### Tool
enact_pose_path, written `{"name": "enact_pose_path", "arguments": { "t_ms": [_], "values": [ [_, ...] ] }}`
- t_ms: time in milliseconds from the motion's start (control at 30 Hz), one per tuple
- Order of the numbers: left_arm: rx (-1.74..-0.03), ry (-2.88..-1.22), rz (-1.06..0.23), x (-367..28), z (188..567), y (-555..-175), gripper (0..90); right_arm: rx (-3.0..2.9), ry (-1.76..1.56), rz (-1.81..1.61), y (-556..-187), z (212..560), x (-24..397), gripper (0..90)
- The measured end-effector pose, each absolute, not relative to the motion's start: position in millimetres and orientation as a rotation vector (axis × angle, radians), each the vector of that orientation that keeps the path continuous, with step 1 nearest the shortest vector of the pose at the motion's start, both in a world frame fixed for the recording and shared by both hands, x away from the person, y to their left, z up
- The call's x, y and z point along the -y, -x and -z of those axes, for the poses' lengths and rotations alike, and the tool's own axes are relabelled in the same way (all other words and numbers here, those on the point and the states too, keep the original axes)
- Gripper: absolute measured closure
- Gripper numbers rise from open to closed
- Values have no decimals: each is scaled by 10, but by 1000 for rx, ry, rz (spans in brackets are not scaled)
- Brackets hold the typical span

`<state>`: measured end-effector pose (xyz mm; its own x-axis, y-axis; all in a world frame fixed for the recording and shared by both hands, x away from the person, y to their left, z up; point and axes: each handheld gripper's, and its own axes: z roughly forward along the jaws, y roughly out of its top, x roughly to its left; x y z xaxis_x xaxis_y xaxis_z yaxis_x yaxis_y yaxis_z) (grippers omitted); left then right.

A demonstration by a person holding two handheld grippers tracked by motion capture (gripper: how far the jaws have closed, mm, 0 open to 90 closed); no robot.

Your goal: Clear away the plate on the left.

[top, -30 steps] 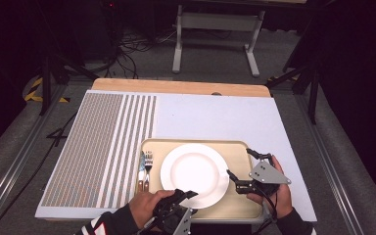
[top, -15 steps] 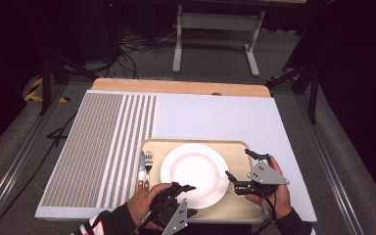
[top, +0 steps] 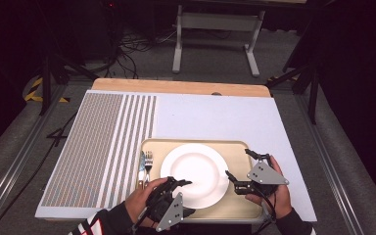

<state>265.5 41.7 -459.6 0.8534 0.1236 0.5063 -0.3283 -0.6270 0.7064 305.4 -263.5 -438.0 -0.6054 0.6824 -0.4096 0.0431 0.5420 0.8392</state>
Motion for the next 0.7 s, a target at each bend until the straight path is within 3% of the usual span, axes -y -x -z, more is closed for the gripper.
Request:
{"name": "enact_pose_path", "arguments": {
  "t_ms": [300, 700],
  "values": [
    [126, -2146, -658, -446, 4578, -2691, 165, -2036, -561, -1065, -3047, 4385, 2613, 111],
    [95, -2133, -656, -486, 4548, -2727, 158, -2043, -553, -1060, -3042, 4388, 2606, 111]
  ]
}}
